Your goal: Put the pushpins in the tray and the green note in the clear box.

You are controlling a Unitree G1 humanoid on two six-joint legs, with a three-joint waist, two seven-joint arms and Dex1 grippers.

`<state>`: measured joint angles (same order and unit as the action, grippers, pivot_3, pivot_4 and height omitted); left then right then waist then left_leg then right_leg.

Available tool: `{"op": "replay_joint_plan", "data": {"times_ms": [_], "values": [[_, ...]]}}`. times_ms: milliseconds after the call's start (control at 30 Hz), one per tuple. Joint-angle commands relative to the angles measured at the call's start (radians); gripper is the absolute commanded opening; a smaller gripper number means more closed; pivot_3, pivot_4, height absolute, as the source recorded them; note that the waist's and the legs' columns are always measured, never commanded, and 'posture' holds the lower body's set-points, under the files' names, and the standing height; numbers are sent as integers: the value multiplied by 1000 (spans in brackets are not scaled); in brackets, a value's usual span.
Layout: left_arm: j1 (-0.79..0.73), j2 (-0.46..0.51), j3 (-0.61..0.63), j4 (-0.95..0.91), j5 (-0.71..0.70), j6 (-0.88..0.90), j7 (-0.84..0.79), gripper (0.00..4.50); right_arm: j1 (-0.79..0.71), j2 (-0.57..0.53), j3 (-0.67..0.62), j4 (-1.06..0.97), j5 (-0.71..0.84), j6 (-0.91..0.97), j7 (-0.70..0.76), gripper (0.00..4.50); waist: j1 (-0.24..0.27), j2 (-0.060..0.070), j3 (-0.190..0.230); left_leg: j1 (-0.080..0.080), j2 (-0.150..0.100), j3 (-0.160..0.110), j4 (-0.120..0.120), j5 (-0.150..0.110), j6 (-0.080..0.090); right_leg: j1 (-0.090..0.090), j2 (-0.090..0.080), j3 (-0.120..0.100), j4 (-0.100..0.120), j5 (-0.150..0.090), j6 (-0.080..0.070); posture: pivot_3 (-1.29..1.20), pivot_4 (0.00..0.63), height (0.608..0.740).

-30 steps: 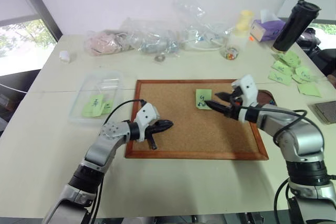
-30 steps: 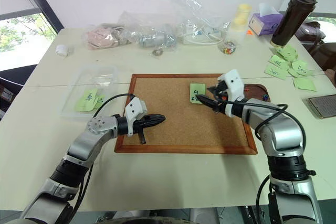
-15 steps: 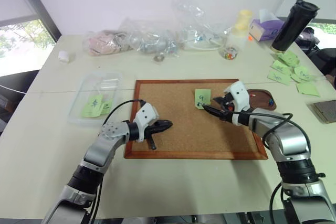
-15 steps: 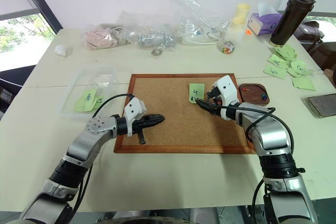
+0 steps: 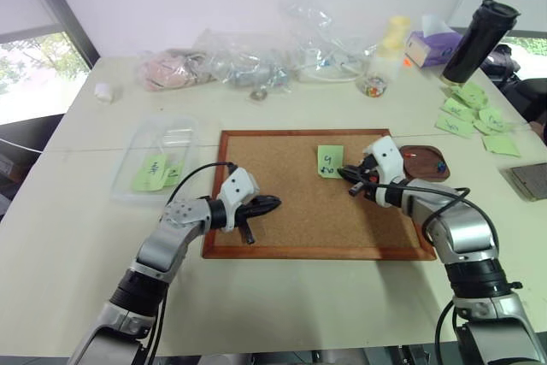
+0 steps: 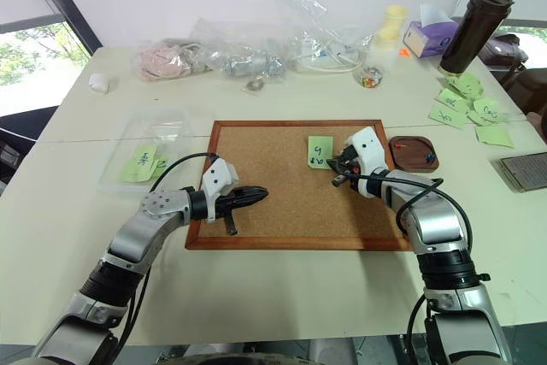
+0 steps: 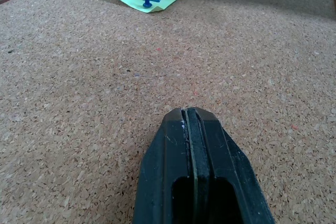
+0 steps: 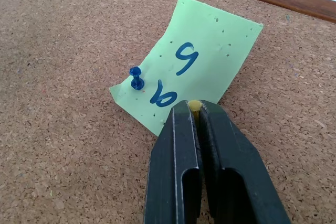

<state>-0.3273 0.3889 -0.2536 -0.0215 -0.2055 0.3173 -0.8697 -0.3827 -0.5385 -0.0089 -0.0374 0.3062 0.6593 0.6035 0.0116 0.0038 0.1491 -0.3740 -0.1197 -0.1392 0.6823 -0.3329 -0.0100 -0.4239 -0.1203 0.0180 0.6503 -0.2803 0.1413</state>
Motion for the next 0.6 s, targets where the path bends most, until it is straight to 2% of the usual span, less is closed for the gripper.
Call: {"op": "replay_joint_plan", "data": {"times_ms": [33, 300, 600], "values": [[29, 10, -27, -4, 11, 18, -13, 0, -31, -21, -135, -99, 77, 26, -15, 55, 0, 0, 0, 0, 0, 0, 0, 0, 0, 0, 0, 0, 0, 0, 0, 0, 150, 740], [29, 12, -33, -2, 9, 22, -21, 0, -93, -63, -348, -17, 171, 81, -100, 55, 2, 1, 0, 0, 0, 0, 0, 0, 0, 0, 0, 1, 0, 0, 0, 0, 150, 740], [16, -4, -41, 9, 15, 18, -23, 0, -49, -133, -398, 71, 111, 33, -118, 55, 1, 0, -2, 1, 1, 1, 0, 0, 0, 1, 1, 0, 0, 0, 0, 0, 150, 740]]}}
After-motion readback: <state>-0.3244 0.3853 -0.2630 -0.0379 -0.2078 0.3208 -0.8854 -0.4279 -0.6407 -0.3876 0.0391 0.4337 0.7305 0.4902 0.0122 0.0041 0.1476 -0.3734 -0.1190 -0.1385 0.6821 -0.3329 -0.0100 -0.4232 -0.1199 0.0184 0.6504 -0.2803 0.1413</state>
